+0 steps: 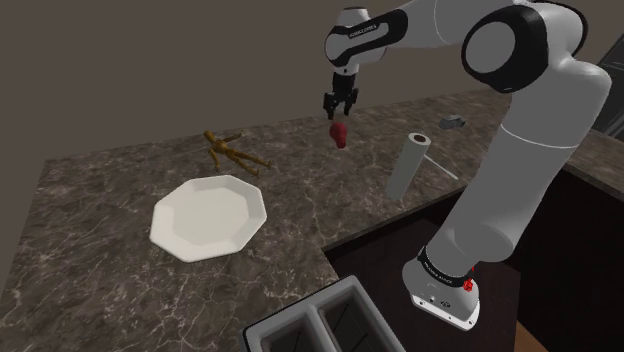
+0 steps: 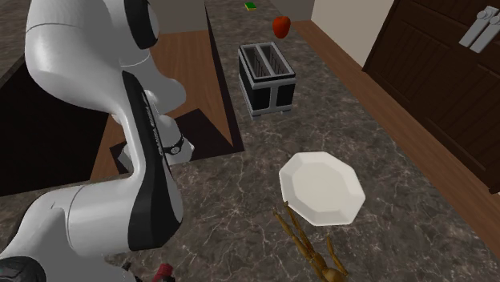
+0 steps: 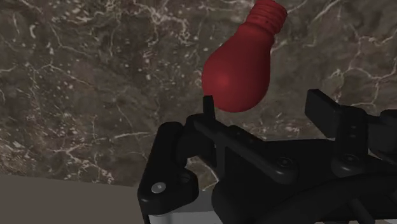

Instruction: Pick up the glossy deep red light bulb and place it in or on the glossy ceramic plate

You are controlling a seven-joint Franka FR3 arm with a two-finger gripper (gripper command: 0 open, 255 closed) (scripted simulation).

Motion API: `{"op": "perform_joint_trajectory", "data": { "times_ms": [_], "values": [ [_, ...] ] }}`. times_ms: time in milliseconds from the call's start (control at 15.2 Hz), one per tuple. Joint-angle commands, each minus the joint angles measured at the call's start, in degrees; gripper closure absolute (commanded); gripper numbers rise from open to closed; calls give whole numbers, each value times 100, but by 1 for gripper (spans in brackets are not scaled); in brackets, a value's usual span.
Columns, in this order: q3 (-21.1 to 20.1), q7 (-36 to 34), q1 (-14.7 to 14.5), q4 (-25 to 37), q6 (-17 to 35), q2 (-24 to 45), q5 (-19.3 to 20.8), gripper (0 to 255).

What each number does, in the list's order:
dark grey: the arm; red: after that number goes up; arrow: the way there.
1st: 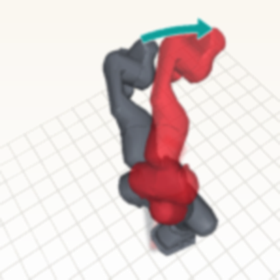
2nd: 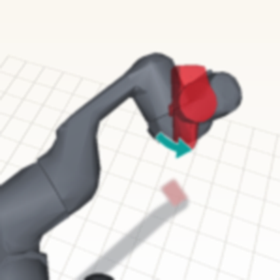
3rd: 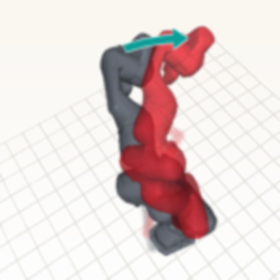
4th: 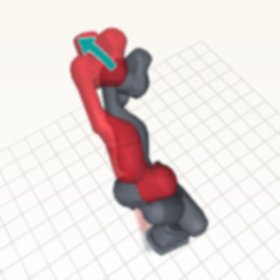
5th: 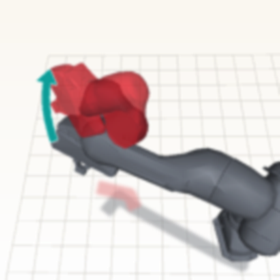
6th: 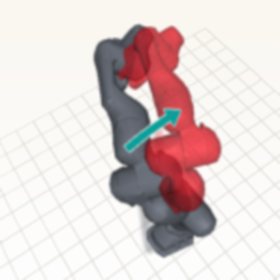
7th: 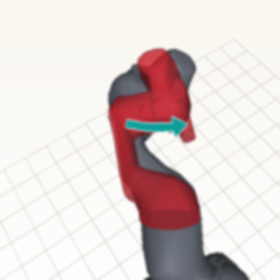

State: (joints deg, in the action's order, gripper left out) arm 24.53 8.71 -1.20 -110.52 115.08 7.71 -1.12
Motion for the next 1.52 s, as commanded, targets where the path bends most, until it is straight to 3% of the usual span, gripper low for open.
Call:
{"op": "perform_joint_trajectory", "data": {
  "times_ms": [0, 66, 528, 1056, 1122, 1452],
  "values": [
    [83, -148, -18, -1306, 1736, -639, 147, 0],
    [100, -172, 4, -1649, 2225, -773, 174, 0],
    [83, 40, 38, -1733, 2711, -327, -129, 0],
    [79, 59, 43, -1737, 2748, -289, -156, 0],
    [79, 59, 43, -1737, 2748, -289, -156, 255],
    [79, 59, 43, -1737, 2748, -289, -156, 255]
  ]
}}
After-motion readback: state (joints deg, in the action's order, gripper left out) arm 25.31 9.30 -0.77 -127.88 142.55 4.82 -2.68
